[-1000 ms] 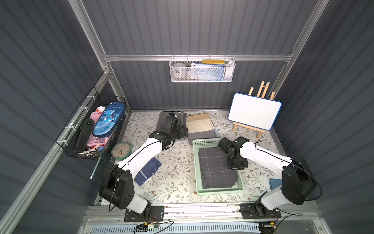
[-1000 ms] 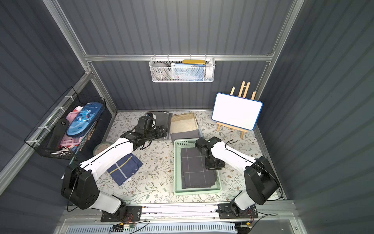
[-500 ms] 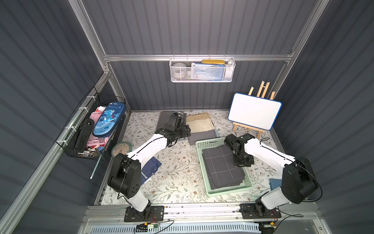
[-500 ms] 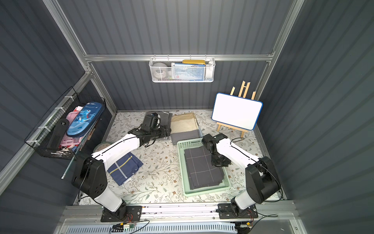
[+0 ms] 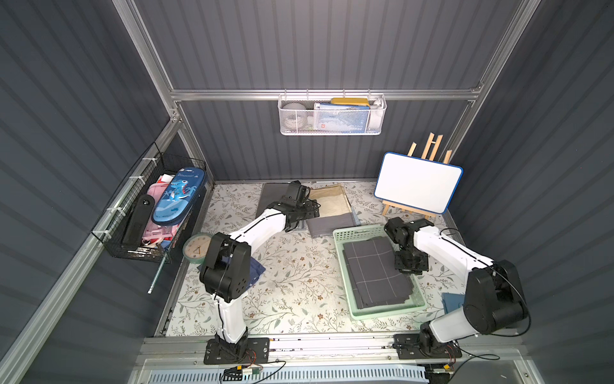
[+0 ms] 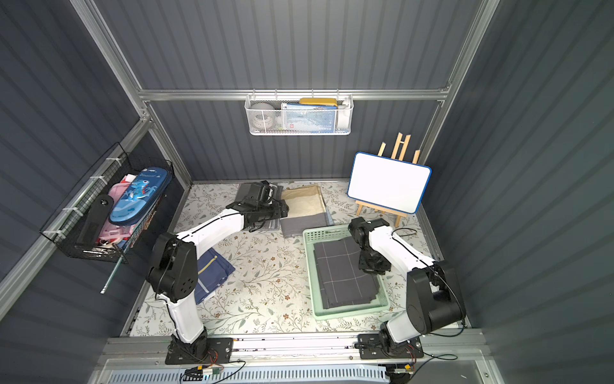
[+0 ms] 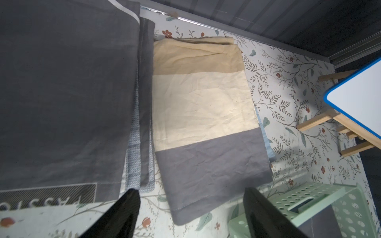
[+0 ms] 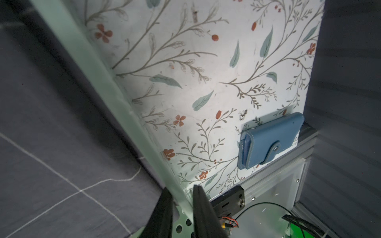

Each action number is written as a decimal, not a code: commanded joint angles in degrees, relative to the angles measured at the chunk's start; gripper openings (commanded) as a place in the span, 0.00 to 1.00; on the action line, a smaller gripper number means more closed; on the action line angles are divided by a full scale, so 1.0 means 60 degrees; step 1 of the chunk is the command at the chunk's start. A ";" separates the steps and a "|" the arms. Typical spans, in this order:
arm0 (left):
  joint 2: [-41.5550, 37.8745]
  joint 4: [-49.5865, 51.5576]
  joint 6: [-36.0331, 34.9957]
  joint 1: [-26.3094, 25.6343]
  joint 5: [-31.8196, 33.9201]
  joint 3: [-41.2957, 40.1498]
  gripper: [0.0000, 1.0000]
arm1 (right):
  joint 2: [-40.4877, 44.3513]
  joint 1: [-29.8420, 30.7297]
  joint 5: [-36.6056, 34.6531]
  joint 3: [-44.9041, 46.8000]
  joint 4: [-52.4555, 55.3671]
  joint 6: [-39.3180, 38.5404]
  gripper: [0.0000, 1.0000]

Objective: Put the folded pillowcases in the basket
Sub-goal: Move the basket to the center of the board.

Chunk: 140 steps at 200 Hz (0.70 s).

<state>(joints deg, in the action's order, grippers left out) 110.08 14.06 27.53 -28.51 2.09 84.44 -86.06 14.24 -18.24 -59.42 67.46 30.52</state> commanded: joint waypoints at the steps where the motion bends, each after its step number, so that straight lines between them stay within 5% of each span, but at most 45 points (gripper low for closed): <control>1: 0.0791 -0.0165 -0.0029 0.0050 -0.0953 0.0449 0.84 | 0.0253 -0.0552 -0.0017 0.0142 -0.0047 -0.0070 0.21; 33: 0.1373 -0.0529 0.0087 0.0050 -0.2236 -0.0072 0.83 | 0.0325 -0.0816 0.0058 0.0219 -0.0368 -0.0189 0.26; 113: 0.1178 -0.1409 0.1447 0.0035 -0.2367 -0.1546 0.78 | 0.0607 -0.0894 0.0573 0.0028 -0.0875 -0.0459 0.37; 140: 0.1797 -0.1630 0.1670 0.0021 -0.2878 -0.1132 0.64 | 0.1045 -0.0894 0.0849 -0.0198 -0.0829 -0.0505 0.38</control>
<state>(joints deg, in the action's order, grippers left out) 117.80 6.15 34.83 -28.51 -11.46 76.42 -82.50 9.04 -15.22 -58.76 62.30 27.97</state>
